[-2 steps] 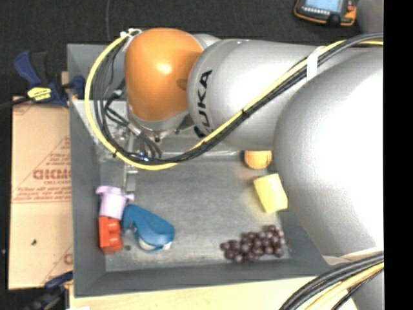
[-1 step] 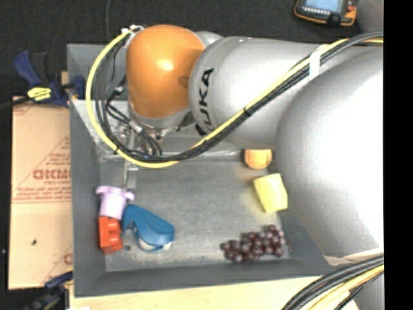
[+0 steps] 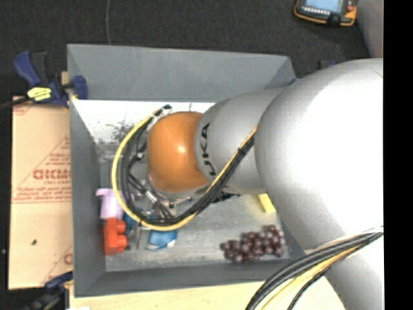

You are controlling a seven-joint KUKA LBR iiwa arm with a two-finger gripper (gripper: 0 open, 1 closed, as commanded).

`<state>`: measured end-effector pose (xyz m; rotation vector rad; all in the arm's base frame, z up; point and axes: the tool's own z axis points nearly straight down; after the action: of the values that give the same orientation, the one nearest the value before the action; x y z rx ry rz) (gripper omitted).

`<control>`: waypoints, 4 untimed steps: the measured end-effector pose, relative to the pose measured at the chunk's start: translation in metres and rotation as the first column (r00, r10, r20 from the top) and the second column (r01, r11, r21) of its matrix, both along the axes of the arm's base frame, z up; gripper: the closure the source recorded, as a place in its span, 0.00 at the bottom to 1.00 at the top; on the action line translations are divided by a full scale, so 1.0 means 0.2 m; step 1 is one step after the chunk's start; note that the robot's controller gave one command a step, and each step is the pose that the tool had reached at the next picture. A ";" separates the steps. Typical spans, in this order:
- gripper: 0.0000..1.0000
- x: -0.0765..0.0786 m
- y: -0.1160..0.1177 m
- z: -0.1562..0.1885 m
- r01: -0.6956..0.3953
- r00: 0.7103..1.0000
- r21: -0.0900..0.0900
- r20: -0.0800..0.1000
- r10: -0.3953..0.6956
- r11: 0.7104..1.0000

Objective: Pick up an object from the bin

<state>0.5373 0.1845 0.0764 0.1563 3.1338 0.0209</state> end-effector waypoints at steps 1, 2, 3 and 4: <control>0.00 0.01 -0.06 0.36 -0.045 0.999 -0.008 0.010 0.045 0.999; 0.00 -0.14 -0.08 0.11 0.097 0.995 -0.005 -0.013 -0.097 0.995; 0.00 -0.07 -0.08 -0.03 0.188 0.982 -0.004 0.006 -0.188 0.982; 1.00 -0.14 -0.02 -0.03 0.431 0.903 -0.002 -0.007 -0.431 0.903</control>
Offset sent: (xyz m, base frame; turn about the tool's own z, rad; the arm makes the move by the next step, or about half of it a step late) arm -0.0268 -0.0160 0.0236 0.1004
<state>0.5088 0.1808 0.0705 0.8455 3.0266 0.0180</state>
